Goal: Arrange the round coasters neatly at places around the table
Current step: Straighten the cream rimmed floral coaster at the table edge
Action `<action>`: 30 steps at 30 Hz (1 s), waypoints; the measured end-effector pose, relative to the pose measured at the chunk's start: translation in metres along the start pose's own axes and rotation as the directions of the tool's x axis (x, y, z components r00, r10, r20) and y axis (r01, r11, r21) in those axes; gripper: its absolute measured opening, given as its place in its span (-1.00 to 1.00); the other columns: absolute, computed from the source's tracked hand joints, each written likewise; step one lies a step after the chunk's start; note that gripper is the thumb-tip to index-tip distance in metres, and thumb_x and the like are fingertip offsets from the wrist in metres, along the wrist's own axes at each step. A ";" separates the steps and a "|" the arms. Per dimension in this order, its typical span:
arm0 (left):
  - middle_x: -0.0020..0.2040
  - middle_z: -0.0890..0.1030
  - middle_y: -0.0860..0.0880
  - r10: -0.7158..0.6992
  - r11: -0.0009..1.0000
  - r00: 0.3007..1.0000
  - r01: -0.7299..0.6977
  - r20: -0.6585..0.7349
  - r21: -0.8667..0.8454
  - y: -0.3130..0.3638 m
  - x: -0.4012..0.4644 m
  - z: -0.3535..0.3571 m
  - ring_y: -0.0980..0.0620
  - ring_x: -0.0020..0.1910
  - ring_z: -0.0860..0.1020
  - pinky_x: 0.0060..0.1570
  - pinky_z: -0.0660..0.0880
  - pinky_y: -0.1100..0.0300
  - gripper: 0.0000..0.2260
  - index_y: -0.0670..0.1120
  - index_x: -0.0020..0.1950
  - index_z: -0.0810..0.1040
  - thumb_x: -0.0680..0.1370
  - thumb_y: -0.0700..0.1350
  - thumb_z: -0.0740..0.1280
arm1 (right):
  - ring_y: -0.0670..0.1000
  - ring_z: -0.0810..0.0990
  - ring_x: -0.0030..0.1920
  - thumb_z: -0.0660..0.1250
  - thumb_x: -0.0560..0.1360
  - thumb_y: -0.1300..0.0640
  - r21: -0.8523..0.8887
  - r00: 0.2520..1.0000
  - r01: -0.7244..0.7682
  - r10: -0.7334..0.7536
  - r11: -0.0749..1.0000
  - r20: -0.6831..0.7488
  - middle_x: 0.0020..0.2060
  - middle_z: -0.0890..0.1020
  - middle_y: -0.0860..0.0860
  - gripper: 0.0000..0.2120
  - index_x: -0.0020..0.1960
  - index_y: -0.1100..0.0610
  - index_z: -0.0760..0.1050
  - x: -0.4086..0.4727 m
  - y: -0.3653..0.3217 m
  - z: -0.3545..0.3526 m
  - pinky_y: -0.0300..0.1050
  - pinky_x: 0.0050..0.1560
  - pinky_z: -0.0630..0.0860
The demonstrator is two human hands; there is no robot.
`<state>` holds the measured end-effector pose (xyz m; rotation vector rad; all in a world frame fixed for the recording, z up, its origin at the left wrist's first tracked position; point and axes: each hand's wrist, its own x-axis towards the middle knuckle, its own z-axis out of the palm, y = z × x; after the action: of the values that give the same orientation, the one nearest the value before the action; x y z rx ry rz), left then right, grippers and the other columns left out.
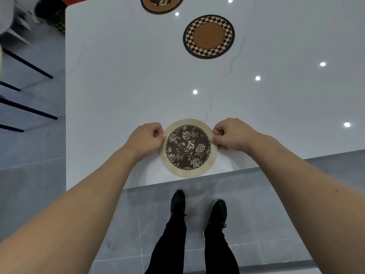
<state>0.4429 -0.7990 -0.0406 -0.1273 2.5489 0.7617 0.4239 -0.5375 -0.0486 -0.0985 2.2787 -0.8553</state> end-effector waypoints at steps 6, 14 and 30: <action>-0.36 0.46 0.04 -0.004 1.000 1.000 0.004 0.006 -0.014 0.000 -0.001 0.000 0.05 -0.36 0.38 -0.33 0.31 0.16 -0.90 -0.14 -0.21 0.47 0.50 -0.17 0.29 | 0.01 0.53 -0.33 0.38 0.44 0.13 -0.008 1.000 0.006 -0.006 1.000 0.003 -0.30 0.68 0.13 -0.79 -0.16 0.30 0.52 -0.001 -0.001 0.000 -0.13 -0.22 0.47; -0.35 0.45 0.03 -0.005 1.000 1.000 0.005 0.009 -0.025 0.001 -0.002 0.000 0.05 -0.36 0.36 -0.34 0.31 0.16 -0.91 -0.15 -0.20 0.47 0.50 -0.18 0.29 | 0.02 0.49 -0.31 0.39 0.44 0.11 -0.028 1.000 0.023 -0.024 0.999 -0.019 -0.34 0.61 0.09 -0.78 -0.15 0.29 0.53 -0.002 -0.002 0.001 -0.11 -0.23 0.44; -0.35 0.44 0.03 -0.014 0.999 1.000 0.014 0.015 -0.042 0.000 -0.003 0.001 0.05 -0.36 0.36 -0.31 0.32 0.15 -0.90 -0.14 -0.21 0.45 0.50 -0.18 0.28 | 0.04 0.52 -0.29 0.39 0.44 0.10 -0.059 1.000 0.021 -0.020 0.998 0.007 -0.34 0.62 0.12 -0.76 -0.16 0.31 0.52 -0.002 -0.004 -0.001 -0.06 -0.14 0.52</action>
<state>0.4462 -0.7984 -0.0395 -0.1524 2.5166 0.8081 0.4237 -0.5395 -0.0445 -0.1510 2.3015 -0.7971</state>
